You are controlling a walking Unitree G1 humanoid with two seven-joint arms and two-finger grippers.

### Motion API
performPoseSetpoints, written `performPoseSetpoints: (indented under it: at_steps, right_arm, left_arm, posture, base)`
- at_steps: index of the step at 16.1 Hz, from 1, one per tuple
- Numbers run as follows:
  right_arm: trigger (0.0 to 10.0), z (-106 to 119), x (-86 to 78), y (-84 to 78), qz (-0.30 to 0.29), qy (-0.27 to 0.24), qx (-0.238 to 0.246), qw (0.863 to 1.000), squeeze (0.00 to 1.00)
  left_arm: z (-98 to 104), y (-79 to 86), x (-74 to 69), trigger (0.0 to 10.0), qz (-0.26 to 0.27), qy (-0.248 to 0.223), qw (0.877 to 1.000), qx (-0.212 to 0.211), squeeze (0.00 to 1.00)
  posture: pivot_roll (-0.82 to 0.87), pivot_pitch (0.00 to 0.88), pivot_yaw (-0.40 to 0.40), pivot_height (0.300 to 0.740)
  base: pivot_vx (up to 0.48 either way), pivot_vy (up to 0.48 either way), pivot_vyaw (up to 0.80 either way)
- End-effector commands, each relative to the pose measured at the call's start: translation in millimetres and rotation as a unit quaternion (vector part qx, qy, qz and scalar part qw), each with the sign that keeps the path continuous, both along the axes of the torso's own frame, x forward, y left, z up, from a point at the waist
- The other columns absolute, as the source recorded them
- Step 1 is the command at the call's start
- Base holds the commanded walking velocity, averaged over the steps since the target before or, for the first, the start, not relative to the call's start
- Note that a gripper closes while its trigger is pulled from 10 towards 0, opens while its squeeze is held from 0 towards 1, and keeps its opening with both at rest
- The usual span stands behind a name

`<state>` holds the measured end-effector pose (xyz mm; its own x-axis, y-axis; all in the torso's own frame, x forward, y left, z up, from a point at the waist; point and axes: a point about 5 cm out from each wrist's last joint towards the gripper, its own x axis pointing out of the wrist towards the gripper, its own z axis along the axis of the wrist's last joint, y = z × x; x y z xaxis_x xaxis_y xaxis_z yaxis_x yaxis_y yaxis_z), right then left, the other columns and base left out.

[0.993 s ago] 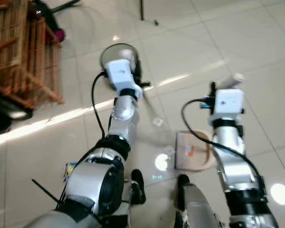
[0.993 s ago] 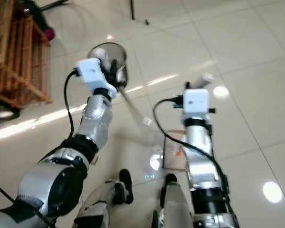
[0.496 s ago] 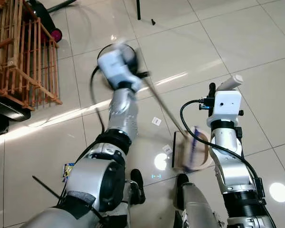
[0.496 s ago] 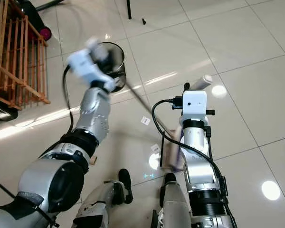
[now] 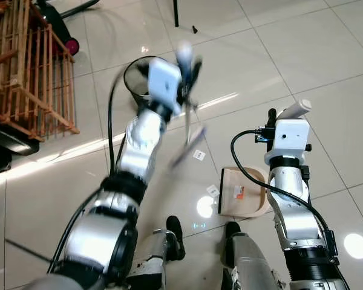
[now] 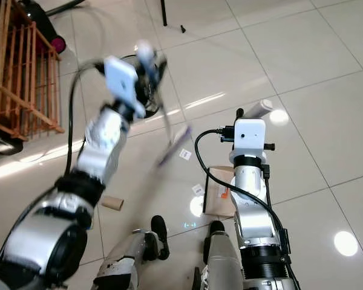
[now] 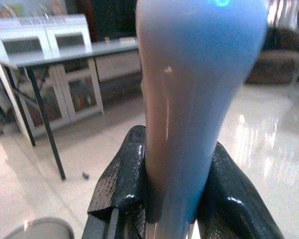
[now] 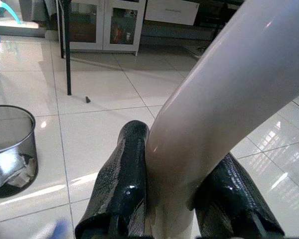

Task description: Sweep floor

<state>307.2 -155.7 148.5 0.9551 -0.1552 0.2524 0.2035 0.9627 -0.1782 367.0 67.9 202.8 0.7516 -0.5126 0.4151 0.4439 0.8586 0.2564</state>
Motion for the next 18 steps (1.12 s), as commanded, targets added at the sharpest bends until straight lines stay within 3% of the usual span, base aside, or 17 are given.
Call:
performPoseSetpoints:
  at_steps: [1,5,9,11,13,14,18]
  right_arm:
    - [10.0,-26.3,-6.6,1.4,-0.002,0.059,0.031,0.998,0.00]
    - [10.0,-28.4,-8.6,2.5,-0.003,0.061,0.035,0.998,0.00]
    - [10.0,-30.0,-15.2,7.4,-0.001,0.063,0.037,0.997,0.00]
    - [10.0,-32.1,-19.0,7.7,-0.003,0.067,0.036,0.997,0.00]
    - [10.0,-31.9,-20.0,8.0,-0.002,0.068,0.034,0.997,0.00]
    - [10.0,-31.1,-20.3,7.7,-0.003,0.068,0.033,0.997,0.00]
    - [10.0,-29.3,-22.6,8.6,-0.005,0.068,0.032,0.997,0.00]
  left_arm:
    - [-16.0,-2.2,-6.2,10.0,-0.009,0.007,0.999,0.035,0.00]
    - [-52.5,-6.1,-19.8,10.0,0.015,0.023,0.998,0.049,0.00]
    - [-75.7,-8.9,-21.6,10.0,0.054,0.107,0.993,-0.023,0.00]
    - [-86.6,-13.5,-20.4,10.0,0.062,0.171,0.981,-0.072,0.00]
    - [-89.1,-15.9,-19.3,10.0,0.075,0.194,0.973,-0.099,0.00]
    - [-85.5,-20.7,-15.6,10.0,0.079,0.214,0.964,-0.137,0.00]
    - [-69.2,-36.0,-9.3,10.0,0.052,0.222,0.955,-0.187,0.00]
  posture:
    - [-0.01,0.349,0.146,0.740]
    - [-0.02,0.348,0.136,0.740]
    - [-0.05,0.355,0.156,0.740]
    - [-0.06,0.359,0.161,0.740]
    - [-0.06,0.362,0.164,0.740]
    - [-0.08,0.371,0.171,0.740]
    - [-0.09,0.377,0.180,0.740]
  base:
    - [0.000,0.000,0.00]
    - [0.000,0.000,0.00]
    - [0.000,0.000,0.00]
    - [0.000,0.000,0.00]
    - [0.000,0.000,0.00]
    - [0.000,0.000,0.00]
    - [0.000,0.000,0.00]
